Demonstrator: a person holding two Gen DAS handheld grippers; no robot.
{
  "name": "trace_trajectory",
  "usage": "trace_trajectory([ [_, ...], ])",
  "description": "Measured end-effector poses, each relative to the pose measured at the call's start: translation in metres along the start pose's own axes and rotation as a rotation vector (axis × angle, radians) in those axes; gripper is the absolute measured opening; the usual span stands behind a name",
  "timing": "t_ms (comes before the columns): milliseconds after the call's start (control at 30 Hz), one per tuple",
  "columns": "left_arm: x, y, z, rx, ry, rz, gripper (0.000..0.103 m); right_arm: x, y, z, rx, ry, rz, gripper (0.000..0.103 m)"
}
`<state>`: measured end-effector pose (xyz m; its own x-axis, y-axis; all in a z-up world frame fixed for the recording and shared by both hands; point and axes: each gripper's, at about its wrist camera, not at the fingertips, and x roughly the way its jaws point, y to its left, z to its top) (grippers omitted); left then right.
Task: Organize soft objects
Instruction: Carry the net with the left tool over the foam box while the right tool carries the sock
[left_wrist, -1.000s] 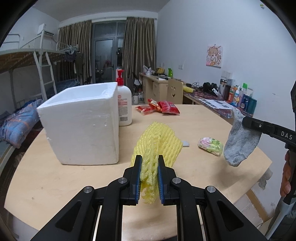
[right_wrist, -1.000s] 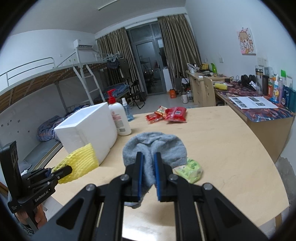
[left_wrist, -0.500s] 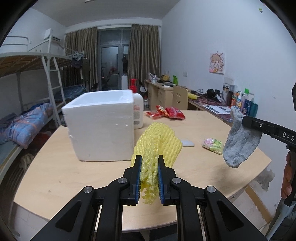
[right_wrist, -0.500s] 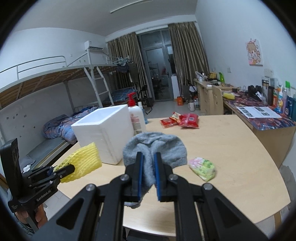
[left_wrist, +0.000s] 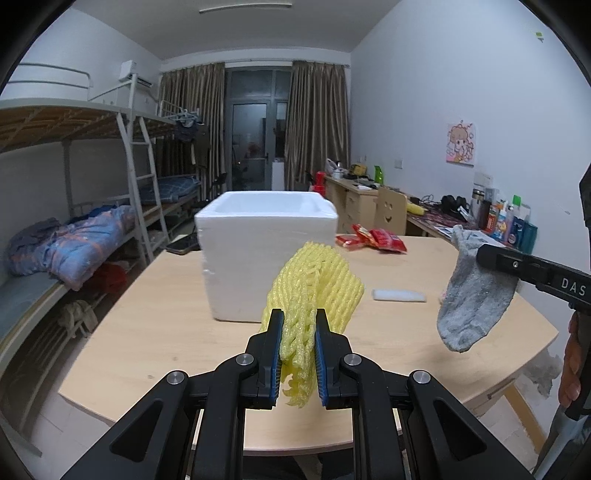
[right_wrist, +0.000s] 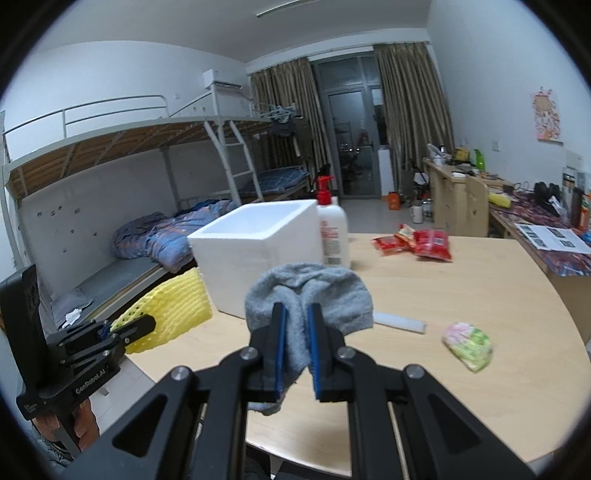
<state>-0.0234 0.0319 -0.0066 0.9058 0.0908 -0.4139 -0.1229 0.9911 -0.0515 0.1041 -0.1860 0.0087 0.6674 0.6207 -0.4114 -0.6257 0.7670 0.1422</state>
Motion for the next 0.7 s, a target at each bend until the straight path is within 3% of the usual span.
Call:
trace_trajectory([
  [700,0.019,0.043,0.017,-0.024,0.003,0.066,0.016,0.044,0.02,0.02,-0.007,0.011,0.069,0.014],
])
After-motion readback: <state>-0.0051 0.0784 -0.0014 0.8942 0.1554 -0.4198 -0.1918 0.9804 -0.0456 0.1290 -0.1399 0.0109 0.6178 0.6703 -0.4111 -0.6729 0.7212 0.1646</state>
